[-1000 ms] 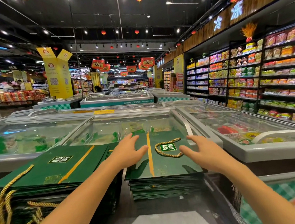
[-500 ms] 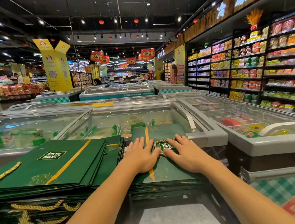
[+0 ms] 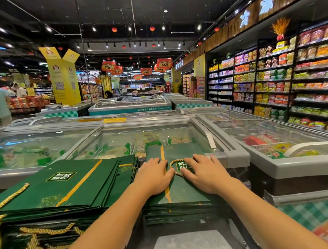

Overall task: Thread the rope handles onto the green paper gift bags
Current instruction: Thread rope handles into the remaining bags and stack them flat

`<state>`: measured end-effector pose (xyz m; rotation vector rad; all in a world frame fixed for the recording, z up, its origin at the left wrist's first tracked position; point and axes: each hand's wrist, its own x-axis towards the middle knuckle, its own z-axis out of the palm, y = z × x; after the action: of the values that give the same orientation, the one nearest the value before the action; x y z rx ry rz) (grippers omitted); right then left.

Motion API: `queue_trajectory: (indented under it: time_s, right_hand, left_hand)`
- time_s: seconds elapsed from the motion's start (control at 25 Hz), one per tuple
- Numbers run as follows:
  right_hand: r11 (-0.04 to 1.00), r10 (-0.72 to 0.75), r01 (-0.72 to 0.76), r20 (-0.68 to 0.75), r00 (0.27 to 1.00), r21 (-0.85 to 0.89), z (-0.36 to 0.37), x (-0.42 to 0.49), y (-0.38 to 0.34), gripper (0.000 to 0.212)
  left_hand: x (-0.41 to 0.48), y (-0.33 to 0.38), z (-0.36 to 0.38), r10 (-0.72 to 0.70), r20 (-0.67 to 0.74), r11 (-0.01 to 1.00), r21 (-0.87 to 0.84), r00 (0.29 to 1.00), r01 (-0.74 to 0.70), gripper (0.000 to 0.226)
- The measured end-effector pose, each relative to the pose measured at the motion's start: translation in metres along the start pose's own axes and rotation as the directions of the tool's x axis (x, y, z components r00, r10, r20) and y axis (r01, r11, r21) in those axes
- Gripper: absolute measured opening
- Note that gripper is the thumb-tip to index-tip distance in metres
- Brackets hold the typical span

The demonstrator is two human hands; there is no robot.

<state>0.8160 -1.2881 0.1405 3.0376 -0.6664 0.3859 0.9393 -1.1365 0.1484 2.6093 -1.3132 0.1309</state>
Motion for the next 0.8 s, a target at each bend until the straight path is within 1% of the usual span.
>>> queue_trajectory:
  time_s: [0.08, 0.12, 0.2, 0.28, 0.36, 0.44, 0.48, 0.56, 0.64, 0.72, 0.8]
  right_hand:
    - [0.997, -0.034, 0.02, -0.205, 0.978, -0.072, -0.015, -0.003, -0.008, 0.055]
    - [0.998, -0.045, 0.032, -0.28, 0.959, -0.052, -0.022, -0.005, -0.015, 0.05]
    - [0.994, -0.072, 0.096, -0.348, 0.935, 0.051, -0.032, -0.01, -0.039, 0.043]
    - [0.97, -0.135, 0.194, -0.338, 0.931, 0.146, -0.036, -0.013, -0.072, 0.039]
    - [0.921, -0.207, 0.293, -0.314, 0.927, 0.256, -0.036, -0.013, -0.109, 0.039]
    - [0.868, -0.224, 0.326, -0.29, 0.931, 0.375, -0.035, -0.015, -0.144, 0.042]
    - [0.856, -0.21, 0.309, -0.267, 0.94, 0.414, -0.034, -0.015, -0.159, 0.045]
    - [0.882, -0.171, 0.239, -0.195, 0.966, 0.407, -0.034, -0.014, -0.183, 0.057]
    - [0.904, -0.132, 0.172, -0.125, 0.983, 0.392, -0.033, -0.014, -0.2, 0.064]
    - [0.895, -0.101, 0.117, -0.06, 0.993, 0.431, -0.031, -0.013, -0.213, 0.067]
    - [0.904, -0.086, 0.078, -0.001, 0.996, 0.421, -0.029, -0.014, -0.225, 0.068]
  left_hand:
    - [-0.016, -0.005, -0.029, 0.023, -0.067, 0.998, -0.052, 0.997, -0.026, 0.041]
    - [-0.028, -0.01, -0.043, 0.027, -0.095, 0.996, -0.085, 0.995, -0.036, 0.034]
    - [-0.058, -0.033, -0.069, 0.013, -0.146, 0.995, -0.097, 0.989, -0.028, 0.028]
    - [-0.087, -0.067, -0.087, -0.052, -0.182, 0.996, -0.08, 0.982, 0.038, 0.026]
    - [-0.116, -0.11, -0.1, -0.164, -0.196, 0.985, -0.083, 0.967, 0.151, 0.025]
    - [-0.143, -0.152, -0.109, -0.275, -0.229, 0.961, -0.077, 0.934, 0.265, 0.025]
    - [-0.156, -0.172, -0.112, -0.332, -0.246, 0.943, -0.061, 0.91, 0.328, 0.027]
    - [-0.179, -0.204, -0.118, -0.448, -0.266, 0.889, -0.034, 0.854, 0.456, 0.038]
    - [-0.196, -0.225, -0.118, -0.557, -0.231, 0.829, -0.086, 0.798, 0.553, 0.05]
    - [-0.205, -0.234, -0.114, -0.613, -0.18, 0.788, -0.205, 0.769, 0.58, 0.055]
    - [-0.21, -0.233, -0.11, -0.625, -0.172, 0.766, -0.324, 0.761, 0.556, 0.044]
